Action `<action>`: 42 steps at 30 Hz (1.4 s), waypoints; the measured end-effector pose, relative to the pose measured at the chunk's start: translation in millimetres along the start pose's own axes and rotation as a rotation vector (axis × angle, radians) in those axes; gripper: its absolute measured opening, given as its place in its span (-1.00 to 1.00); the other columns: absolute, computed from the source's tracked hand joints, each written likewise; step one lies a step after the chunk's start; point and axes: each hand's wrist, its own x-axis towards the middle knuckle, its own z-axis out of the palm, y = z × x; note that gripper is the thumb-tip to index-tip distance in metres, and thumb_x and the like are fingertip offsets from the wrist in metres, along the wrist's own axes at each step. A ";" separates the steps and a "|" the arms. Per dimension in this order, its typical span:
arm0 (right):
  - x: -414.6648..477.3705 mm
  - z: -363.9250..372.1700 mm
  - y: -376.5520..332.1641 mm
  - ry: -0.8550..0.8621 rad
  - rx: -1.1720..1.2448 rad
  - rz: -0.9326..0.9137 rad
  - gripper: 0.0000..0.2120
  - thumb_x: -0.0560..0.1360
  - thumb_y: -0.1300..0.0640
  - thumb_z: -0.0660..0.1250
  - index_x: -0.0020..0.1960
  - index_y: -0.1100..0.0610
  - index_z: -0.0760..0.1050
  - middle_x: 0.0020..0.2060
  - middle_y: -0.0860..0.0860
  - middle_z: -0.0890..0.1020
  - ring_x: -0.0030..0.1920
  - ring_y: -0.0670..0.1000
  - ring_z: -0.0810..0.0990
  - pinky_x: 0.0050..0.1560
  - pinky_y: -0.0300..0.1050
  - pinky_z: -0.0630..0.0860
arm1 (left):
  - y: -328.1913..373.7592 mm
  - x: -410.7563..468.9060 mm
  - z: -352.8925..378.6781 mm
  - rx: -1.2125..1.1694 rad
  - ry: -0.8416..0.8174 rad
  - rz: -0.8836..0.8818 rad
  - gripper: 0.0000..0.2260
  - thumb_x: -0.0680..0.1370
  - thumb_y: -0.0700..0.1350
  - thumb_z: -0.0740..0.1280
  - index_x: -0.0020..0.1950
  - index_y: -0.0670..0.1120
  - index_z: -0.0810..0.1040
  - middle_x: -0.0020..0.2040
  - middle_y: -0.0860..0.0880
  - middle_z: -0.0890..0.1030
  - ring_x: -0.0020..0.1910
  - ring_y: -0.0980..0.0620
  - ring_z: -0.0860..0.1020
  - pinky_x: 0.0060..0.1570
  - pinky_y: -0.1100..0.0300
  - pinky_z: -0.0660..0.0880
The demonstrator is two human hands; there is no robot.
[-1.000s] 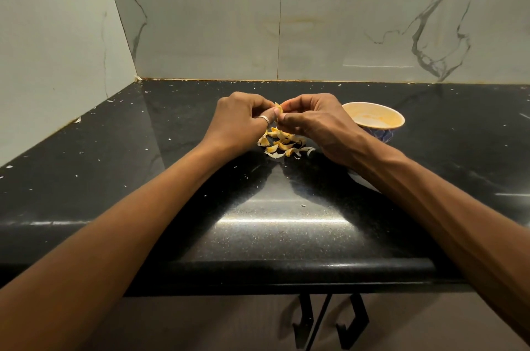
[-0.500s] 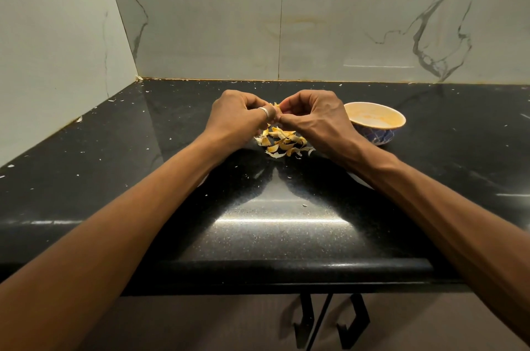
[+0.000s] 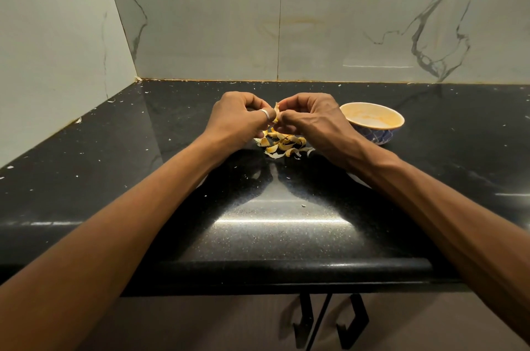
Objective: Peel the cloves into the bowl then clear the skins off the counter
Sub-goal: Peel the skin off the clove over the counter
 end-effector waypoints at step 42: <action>-3.8 1.8 -1.5 0.133 -0.417 -0.224 -0.81 0.49 0.03 0.43 -0.03 0.13 0.71 -0.28 -0.04 0.71 -0.25 -0.07 0.70 -0.21 -0.19 0.65 | 5.0 -4.7 1.2 -0.021 0.000 0.029 -0.91 0.49 -0.25 0.43 -0.15 -0.10 0.72 -0.23 -0.14 0.71 -0.17 -0.10 0.71 -0.08 -0.03 0.68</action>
